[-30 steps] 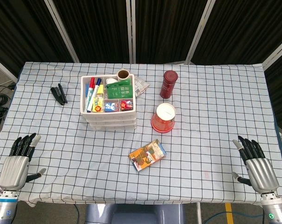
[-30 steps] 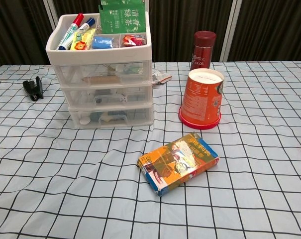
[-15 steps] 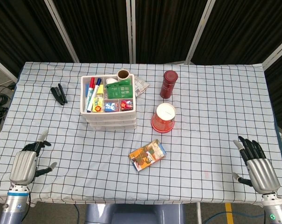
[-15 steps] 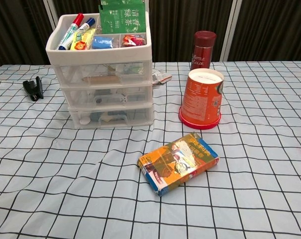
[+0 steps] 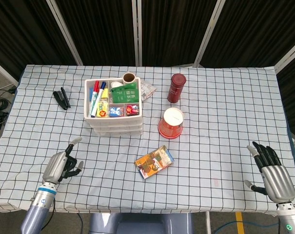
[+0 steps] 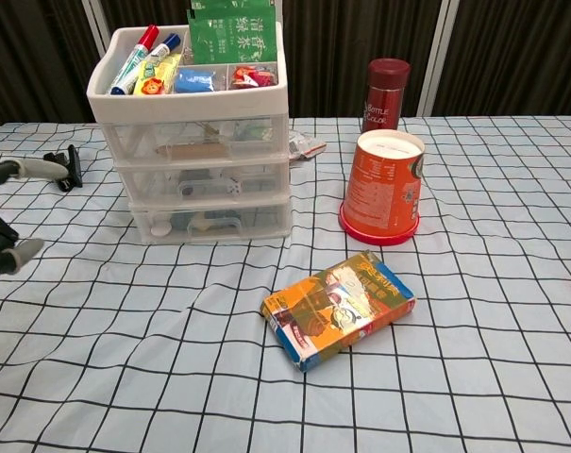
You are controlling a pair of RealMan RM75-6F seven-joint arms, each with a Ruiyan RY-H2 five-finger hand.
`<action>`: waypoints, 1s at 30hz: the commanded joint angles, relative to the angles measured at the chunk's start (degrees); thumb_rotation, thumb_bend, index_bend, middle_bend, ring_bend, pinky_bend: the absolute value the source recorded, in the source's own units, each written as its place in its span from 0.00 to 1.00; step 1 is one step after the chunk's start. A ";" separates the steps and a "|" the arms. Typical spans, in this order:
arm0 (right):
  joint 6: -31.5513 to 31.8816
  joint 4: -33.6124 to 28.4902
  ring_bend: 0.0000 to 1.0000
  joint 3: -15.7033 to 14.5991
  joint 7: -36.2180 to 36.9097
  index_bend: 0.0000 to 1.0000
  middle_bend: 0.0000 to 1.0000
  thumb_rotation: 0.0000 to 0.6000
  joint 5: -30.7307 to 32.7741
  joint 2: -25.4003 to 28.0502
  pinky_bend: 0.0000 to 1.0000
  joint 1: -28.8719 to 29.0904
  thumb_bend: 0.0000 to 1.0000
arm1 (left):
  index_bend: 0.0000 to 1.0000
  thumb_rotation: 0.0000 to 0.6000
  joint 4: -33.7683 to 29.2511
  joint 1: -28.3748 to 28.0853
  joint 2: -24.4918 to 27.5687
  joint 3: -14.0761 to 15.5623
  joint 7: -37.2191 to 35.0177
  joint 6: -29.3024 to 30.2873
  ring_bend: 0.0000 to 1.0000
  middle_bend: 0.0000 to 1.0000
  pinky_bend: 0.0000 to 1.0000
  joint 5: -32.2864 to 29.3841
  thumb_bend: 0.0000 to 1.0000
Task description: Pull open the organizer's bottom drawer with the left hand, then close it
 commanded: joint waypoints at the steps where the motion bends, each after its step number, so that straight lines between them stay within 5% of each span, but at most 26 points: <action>1: 0.12 -0.08 0.00 -0.03 0.80 0.05 0.00 1.00 -0.17 0.41 0.00 -0.02 0.05 | 0.07 1.00 -3.40 -4.78 -1.11 -2.94 -0.75 -7.87 0.96 0.96 0.83 -10.55 0.50; 10: -0.03 -0.15 0.00 -0.27 2.85 0.05 0.00 1.00 -0.65 1.22 0.00 0.10 0.05 | 0.00 1.00 -3.49 -13.71 -3.01 -8.18 -3.52 -18.95 0.96 0.96 0.83 -29.02 0.50; 30: -0.62 0.01 0.00 0.01 6.88 0.05 0.00 1.00 -0.09 2.62 0.00 0.55 0.05 | 0.00 1.00 7.18 -24.74 -10.46 -11.56 -8.09 -24.66 0.96 0.96 0.83 -44.89 0.49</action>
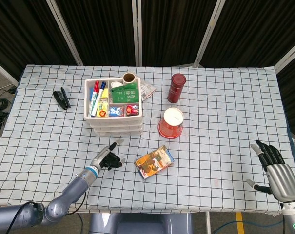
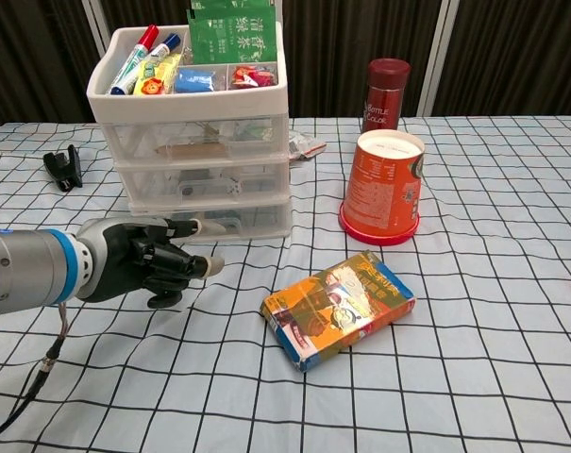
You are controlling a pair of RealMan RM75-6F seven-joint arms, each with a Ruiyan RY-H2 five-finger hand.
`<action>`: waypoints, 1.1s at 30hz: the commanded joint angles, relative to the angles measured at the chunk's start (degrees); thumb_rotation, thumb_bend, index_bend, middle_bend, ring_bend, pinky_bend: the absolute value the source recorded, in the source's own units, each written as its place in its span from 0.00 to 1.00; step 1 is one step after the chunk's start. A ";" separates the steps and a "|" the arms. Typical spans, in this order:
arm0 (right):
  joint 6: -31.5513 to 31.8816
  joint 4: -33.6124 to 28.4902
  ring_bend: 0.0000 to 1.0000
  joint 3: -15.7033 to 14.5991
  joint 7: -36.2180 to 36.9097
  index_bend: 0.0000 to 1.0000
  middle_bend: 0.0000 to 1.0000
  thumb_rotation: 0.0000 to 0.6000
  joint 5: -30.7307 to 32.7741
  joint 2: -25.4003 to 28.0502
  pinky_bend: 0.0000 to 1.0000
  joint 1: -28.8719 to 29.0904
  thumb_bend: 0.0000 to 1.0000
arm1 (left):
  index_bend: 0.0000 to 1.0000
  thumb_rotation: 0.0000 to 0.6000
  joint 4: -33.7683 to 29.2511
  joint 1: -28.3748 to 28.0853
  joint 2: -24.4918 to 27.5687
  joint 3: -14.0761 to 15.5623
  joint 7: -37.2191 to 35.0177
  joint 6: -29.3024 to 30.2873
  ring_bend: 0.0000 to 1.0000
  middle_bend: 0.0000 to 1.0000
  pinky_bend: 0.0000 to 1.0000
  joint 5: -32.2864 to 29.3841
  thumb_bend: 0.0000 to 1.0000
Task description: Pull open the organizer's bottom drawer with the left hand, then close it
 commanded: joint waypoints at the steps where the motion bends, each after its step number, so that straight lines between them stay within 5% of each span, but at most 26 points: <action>1: 0.03 0.02 0.00 0.00 0.27 0.05 0.00 1.00 -0.03 0.13 0.00 0.01 0.05 | 0.00 1.00 1.59 -1.18 -1.55 -0.13 -0.34 1.10 0.96 0.96 0.83 -1.04 0.50; 11: 0.12 -0.04 0.00 -0.16 1.10 0.05 0.00 1.00 -0.39 0.50 0.00 0.01 0.05 | 0.00 1.00 5.71 -3.40 -5.36 -0.58 0.16 4.99 0.96 0.96 0.83 -3.87 0.50; 33: 0.12 -0.13 0.00 -0.35 1.06 0.05 0.00 1.00 -0.73 0.59 0.00 0.03 0.05 | 0.00 1.00 11.12 -6.02 -7.44 -0.73 1.28 2.77 0.96 0.96 0.83 -7.47 0.51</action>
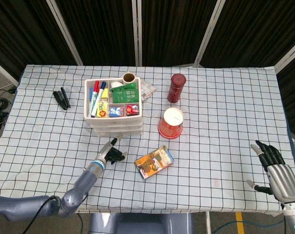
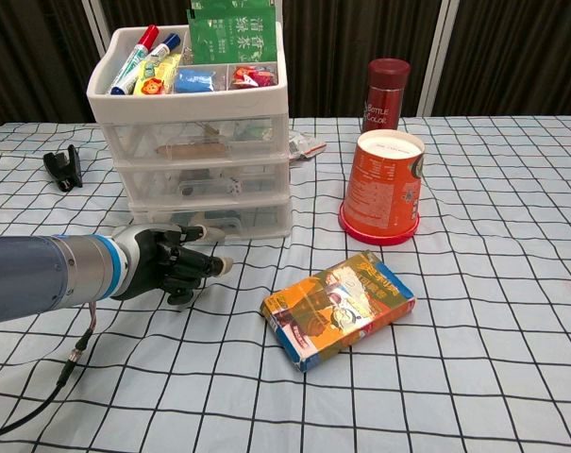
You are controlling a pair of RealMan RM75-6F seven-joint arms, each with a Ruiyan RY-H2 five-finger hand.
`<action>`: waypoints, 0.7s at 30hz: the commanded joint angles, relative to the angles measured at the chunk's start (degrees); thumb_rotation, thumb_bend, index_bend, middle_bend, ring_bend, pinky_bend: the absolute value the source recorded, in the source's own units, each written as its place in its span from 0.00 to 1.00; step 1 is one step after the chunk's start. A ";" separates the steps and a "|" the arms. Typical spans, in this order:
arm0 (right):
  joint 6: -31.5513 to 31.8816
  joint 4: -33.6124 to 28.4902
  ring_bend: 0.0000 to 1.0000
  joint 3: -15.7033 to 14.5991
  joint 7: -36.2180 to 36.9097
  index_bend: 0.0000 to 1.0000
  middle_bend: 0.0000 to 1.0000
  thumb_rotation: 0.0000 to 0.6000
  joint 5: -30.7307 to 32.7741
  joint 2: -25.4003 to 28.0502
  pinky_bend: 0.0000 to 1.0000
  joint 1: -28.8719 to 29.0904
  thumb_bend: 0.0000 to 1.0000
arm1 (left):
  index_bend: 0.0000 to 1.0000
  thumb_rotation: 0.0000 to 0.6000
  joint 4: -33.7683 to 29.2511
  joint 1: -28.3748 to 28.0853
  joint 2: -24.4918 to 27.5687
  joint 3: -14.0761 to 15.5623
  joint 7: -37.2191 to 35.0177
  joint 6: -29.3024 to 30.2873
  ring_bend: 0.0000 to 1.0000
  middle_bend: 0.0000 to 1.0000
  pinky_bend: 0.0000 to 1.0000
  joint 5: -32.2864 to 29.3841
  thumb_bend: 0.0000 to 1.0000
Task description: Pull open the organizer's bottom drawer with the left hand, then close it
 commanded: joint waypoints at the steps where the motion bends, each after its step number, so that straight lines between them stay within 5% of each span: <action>1: -0.03 -0.01 0.00 -0.03 -0.08 0.05 0.00 1.00 -0.05 -0.03 0.00 0.01 0.05 | 0.00 1.00 0.71 -0.25 -0.39 -0.15 -0.07 -0.34 0.96 0.96 0.83 -0.16 0.51; 21: -0.39 -0.06 0.00 -0.26 -1.06 0.05 0.00 1.00 -0.23 -0.41 0.00 0.12 0.05 | 0.00 1.00 4.36 0.23 -1.97 -1.03 -3.30 -4.14 0.96 0.97 0.83 3.57 0.50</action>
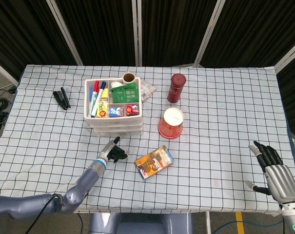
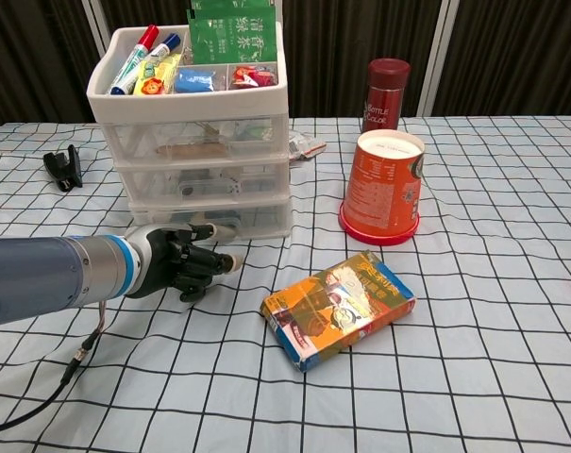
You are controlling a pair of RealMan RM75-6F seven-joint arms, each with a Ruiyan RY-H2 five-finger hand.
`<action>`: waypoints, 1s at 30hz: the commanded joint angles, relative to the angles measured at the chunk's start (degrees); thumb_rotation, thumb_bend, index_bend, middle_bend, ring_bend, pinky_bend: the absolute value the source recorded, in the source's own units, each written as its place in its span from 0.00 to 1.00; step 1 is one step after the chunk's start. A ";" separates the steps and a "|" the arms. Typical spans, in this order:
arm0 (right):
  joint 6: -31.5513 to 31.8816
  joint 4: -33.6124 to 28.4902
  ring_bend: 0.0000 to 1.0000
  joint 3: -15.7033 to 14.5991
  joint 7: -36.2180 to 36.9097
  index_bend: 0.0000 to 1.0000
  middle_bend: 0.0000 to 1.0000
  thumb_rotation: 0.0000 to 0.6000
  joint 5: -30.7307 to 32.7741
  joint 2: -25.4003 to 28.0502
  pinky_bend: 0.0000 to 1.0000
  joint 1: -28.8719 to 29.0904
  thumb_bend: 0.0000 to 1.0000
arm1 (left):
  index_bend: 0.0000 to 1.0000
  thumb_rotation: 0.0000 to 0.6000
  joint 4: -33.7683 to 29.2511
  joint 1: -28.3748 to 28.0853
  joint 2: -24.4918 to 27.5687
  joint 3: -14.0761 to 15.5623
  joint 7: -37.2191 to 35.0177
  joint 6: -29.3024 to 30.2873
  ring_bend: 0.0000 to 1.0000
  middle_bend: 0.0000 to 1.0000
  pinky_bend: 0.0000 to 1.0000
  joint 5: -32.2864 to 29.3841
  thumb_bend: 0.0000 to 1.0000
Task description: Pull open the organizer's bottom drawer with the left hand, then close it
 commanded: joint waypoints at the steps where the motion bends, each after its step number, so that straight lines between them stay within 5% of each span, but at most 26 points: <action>1: -0.13 0.01 0.00 -0.02 -0.12 0.05 0.00 1.00 0.04 -0.06 0.00 0.05 0.05 | 0.00 1.00 0.22 0.03 -0.04 -0.14 -0.28 -0.12 0.96 0.96 0.83 0.28 0.50; 30: -0.97 -0.05 0.00 -0.17 -1.45 0.05 0.00 1.00 0.43 -0.50 0.00 0.28 0.05 | 0.05 1.00 3.53 -0.73 -0.75 0.21 -2.40 -3.89 0.96 0.96 0.83 2.79 0.52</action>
